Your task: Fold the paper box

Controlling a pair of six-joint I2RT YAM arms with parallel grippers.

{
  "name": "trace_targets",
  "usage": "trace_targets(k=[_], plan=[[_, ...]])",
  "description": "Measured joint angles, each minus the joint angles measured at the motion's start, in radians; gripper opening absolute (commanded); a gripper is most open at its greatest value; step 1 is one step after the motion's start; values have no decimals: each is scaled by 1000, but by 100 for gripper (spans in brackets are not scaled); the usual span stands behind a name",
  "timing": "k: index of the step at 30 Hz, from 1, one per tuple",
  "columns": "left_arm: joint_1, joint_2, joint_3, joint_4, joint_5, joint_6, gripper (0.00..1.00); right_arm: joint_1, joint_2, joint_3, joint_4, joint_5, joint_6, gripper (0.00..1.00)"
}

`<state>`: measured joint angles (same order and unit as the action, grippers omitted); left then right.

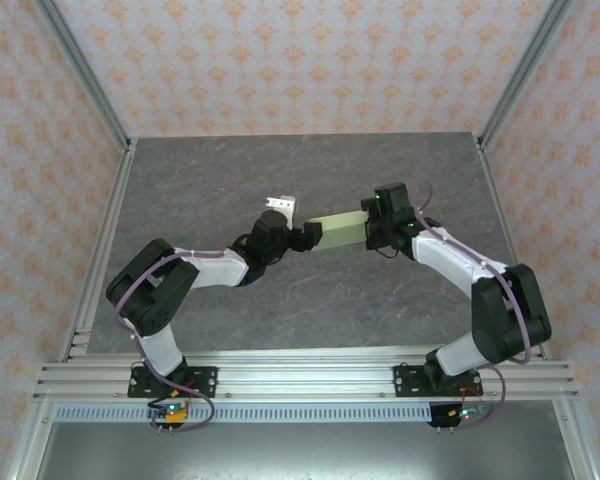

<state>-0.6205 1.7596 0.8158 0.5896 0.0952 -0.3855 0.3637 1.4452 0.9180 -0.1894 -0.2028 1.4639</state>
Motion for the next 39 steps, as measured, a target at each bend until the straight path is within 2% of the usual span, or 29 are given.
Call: trace_targets(k=[6,12,15,23,31,39], plan=[[0,18,20,3,-5,0,81,-17,-121,-36,36,-7,-19,75],[0,29,34,0,-14,1,81,-21,24,-134,164,-111,-29,75],[0,30,34,1,-20,1,80,-28,30,-129,175,-136,-34,75],[0,30,11,53,-21,34,80,-35,-66,-77,-11,-143,-99,77],[-24,0,-47,117,-22,182,87,-139,-220,-28,-119,-74,-171,78],[-60,-36,-166,105,19,294,89,-309,-237,-3,-214,-104,-249,80]])
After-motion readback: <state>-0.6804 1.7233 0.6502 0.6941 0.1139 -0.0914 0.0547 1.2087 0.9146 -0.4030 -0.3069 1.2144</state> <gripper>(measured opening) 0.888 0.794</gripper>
